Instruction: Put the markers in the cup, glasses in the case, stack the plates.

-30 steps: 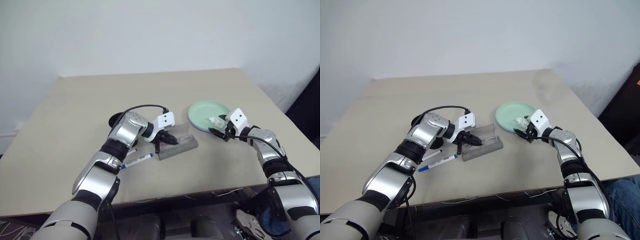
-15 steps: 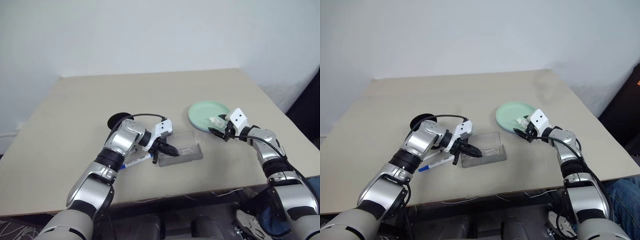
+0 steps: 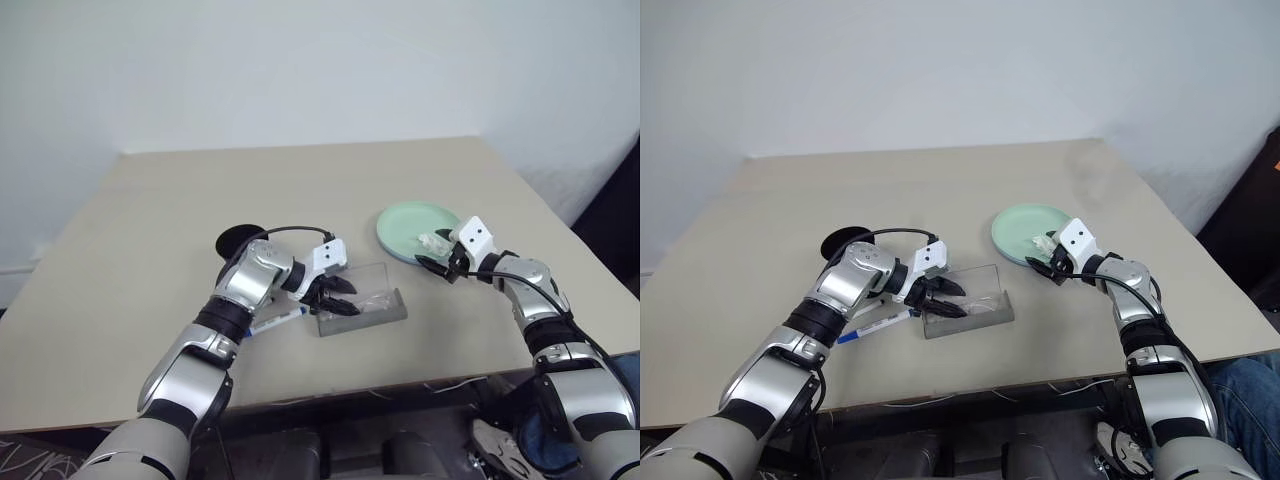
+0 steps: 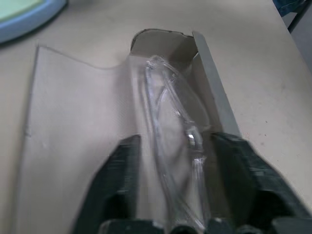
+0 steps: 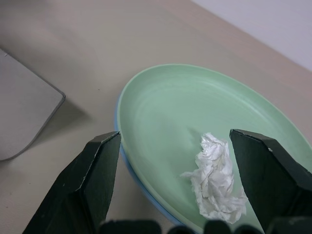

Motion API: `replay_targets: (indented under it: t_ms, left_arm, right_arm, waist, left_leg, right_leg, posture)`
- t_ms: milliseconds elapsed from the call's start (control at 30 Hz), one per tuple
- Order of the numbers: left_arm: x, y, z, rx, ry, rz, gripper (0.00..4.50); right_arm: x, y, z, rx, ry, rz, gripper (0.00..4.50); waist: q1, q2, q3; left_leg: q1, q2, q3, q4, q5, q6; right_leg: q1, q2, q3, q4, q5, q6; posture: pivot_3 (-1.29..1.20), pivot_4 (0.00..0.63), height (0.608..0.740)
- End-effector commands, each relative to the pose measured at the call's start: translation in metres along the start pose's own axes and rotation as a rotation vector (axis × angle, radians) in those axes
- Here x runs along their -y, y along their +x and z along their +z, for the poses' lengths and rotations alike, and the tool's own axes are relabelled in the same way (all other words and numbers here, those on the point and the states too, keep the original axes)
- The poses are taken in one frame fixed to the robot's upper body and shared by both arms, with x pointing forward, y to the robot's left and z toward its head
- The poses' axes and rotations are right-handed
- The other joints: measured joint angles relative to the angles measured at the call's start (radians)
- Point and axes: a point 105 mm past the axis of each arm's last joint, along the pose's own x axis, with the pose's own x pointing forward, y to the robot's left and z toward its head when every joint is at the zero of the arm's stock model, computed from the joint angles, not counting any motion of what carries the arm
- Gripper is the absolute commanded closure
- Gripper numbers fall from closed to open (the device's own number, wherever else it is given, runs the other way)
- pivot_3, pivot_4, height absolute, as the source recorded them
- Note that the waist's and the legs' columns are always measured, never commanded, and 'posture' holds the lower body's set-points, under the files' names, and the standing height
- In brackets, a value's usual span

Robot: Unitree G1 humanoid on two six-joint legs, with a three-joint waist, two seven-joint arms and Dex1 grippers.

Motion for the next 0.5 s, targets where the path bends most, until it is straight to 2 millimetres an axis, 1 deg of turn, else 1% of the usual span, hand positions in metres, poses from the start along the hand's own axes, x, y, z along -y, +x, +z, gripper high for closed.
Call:
replay_targets:
  t_ms: [33, 133, 267, 300, 333, 367, 400, 500]
  left_arm:
    - [-0.013, -0.011, 0.035, 0.106, 0.052, 0.06, 2.2]
    - [-0.019, -0.014, 0.048, 0.144, 0.083, 0.099, 2.2]
    - [-0.04, -0.018, 0.064, 0.175, 0.133, 0.241, 2.2]
    - [-0.046, -0.019, 0.064, 0.164, 0.15, 0.281, 2.2]
    - [-0.051, -0.02, 0.063, 0.148, 0.164, 0.318, 2.56]
    - [-0.055, -0.02, 0.06, 0.119, 0.182, 0.345, 2.77]
    - [-0.057, -0.02, 0.057, 0.094, 0.204, 0.355, 3.07]
    - [-0.061, -0.018, 0.05, 0.037, 0.239, 0.38, 4.17]
  right_arm:
    - [0.009, 0.002, 0.021, 0.062, -0.044, -0.021, 0.62]
    - [0.009, 0.002, 0.021, 0.06, -0.044, -0.019, 0.62]
    - [0.008, 0.003, 0.022, 0.062, -0.044, -0.017, 0.62]
    - [0.008, 0.003, 0.022, 0.063, -0.045, -0.017, 0.62]
    - [0.008, 0.003, 0.022, 0.063, -0.045, -0.017, 0.62]
    - [0.008, 0.004, 0.022, 0.063, -0.045, -0.017, 0.62]
    - [0.008, 0.004, 0.022, 0.063, -0.046, -0.017, 0.62]
    - [0.008, 0.004, 0.022, 0.063, -0.047, -0.017, 0.62]
  waist:
    - [0.0, 0.0, 0.0]
    - [0.0, 0.0, 0.0]
    - [0.001, 0.0, 0.0]
    - [0.001, 0.0, 0.0]
    - [0.001, 0.0, 0.0]
    - [0.001, 0.0, 0.0]
    - [0.0, 0.0, 0.0]
    - [0.0, 0.0, 0.0]
  left_leg:
    - [0.0, 0.0, 0.0, 0.0, 0.0, 0.0]
    - [0.0, 0.0, 0.0, 0.0, 0.0, 0.0]
    - [0.0, 0.0, 0.0, 0.0, 0.0, 0.0]
    - [0.0, 0.0, 0.0, 0.0, 0.0, 0.0]
    - [0.0, 0.0, 0.0, 0.0, 0.0, 0.0]
    - [0.0, 0.0, 0.0, 0.0, 0.0, 0.0]
    - [0.0, 0.0, 0.0, 0.0, 0.0, 0.0]
    - [0.0, 0.0, 0.001, 0.0, 0.0, 0.0]
  right_leg:
    - [0.0, 0.0, 0.0, 0.0, 0.0, 0.0]
    - [0.0, 0.0, 0.0, 0.0, 0.0, 0.0]
    - [0.0, 0.0, 0.0, 0.0, 0.0, 0.0]
    - [0.0, 0.0, 0.0, 0.0, 0.0, 0.0]
    - [0.0, 0.0, 0.0, 0.0, 0.0, 0.0]
    - [0.0, 0.0, 0.0, 0.0, 0.0, 0.0]
    - [0.0, 0.0, 0.0, 0.0, 0.0, 0.001]
    - [0.0, 0.001, 0.0, 0.0, 0.0, 0.001]
  posture:
    - [0.0, 0.0, 0.738]
    - [0.0, 0.0, 0.738]
    - [0.0, 0.0, 0.738]
    - [0.0, 0.0, 0.738]
    - [0.0, 0.0, 0.738]
    - [0.0, 0.0, 0.738]
    - [0.0, 0.0, 0.738]
    - [0.0, 0.0, 0.738]
